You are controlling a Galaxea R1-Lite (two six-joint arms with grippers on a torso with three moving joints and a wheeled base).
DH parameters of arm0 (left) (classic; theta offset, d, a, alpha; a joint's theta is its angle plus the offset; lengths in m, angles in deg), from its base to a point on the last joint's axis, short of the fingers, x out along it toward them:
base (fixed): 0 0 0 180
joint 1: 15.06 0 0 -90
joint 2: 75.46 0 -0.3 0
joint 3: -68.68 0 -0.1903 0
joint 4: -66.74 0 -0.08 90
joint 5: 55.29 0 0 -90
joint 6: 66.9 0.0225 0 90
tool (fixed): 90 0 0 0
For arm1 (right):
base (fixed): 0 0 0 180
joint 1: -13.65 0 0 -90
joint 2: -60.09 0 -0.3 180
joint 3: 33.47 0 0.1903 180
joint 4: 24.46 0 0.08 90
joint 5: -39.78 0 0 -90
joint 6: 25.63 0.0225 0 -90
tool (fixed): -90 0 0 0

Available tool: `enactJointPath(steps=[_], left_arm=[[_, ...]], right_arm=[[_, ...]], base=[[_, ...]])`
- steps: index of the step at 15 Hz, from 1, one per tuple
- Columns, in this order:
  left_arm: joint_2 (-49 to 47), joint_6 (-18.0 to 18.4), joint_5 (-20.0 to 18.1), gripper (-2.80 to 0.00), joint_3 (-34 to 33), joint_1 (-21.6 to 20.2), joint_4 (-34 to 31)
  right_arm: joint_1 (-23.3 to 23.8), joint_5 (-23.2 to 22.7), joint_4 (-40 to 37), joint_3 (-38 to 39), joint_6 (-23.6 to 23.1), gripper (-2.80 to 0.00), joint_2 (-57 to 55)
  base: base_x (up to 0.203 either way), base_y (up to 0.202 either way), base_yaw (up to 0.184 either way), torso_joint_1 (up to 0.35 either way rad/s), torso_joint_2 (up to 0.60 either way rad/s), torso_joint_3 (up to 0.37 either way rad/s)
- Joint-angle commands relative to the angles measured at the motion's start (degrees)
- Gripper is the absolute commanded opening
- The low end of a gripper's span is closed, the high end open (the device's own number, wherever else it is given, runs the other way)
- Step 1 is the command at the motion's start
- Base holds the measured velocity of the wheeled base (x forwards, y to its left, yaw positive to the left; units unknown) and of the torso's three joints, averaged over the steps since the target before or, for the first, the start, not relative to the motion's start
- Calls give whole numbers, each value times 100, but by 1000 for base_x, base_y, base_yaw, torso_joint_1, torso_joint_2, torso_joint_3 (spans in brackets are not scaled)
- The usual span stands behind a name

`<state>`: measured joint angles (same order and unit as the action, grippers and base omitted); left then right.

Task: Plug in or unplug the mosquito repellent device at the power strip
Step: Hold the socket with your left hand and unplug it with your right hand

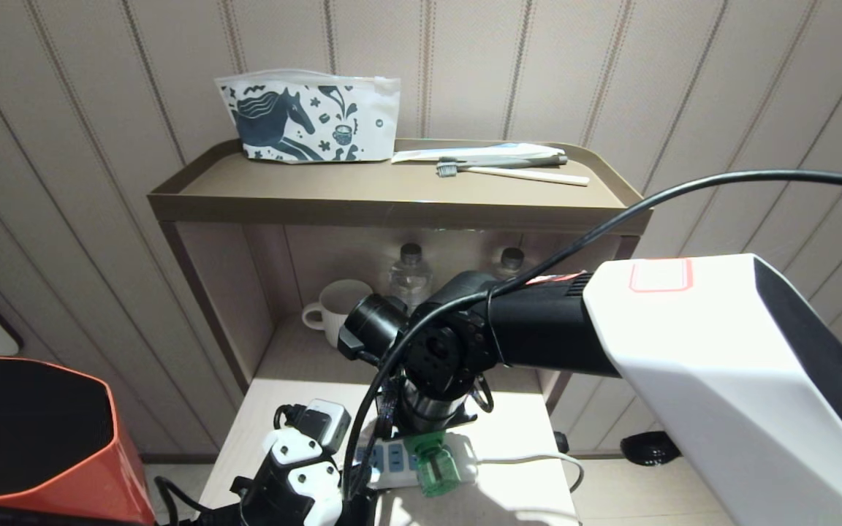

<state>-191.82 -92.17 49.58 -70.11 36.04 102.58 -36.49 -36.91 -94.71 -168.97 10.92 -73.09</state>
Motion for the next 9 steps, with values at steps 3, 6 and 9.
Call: enactJointPath(steps=[3,6,9], left_arm=[[-115,-39,7,-280,-53,-4,12],[-147,-22,7,-280,-106,-4,121],[-232,-13,7,-280,-167,-4,347]], right_arm=[[-5,22,-22,-11,10,-280,64],[-22,66,-55,-11,-69,-280,151],[-13,227,-118,-11,-157,-280,250]], base=[[0,0,0,0,0,0],[0,0,0,0,0,0],[0,0,0,0,0,0]])
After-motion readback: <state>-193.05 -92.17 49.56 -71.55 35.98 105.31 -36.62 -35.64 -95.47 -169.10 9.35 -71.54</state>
